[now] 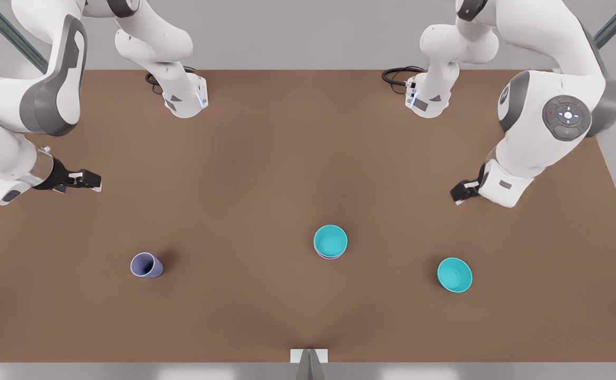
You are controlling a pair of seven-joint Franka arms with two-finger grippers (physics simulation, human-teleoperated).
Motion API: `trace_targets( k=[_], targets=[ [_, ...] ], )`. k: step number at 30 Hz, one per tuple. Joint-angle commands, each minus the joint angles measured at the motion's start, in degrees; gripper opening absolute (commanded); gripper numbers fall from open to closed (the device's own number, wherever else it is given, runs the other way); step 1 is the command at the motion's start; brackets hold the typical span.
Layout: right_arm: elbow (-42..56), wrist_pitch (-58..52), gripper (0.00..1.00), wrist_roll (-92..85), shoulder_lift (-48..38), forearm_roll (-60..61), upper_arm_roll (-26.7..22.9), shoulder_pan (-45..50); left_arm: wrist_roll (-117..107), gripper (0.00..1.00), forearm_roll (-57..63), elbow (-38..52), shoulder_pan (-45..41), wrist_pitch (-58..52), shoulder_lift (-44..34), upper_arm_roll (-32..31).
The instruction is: Stack the blue bowl on the pink bowl
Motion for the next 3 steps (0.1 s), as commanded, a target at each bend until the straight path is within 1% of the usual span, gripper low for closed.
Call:
trace_targets(
  k=[1, 3],
  targets=[
    [0.1, 0.1, 1.00, -0.4, 0.0, 0.0, 0.0, 0.0, 21.1, 1.00, 1.9, -0.8, -0.1, -10.2, -0.9, -0.3],
    [0.0, 0.1, 1.00, -0.4, 0.0, 0.0, 0.0, 0.0, 21.1, 1.00, 1.8, -0.8, -0.1, -10.3, -0.8, -0.3]
  ],
)
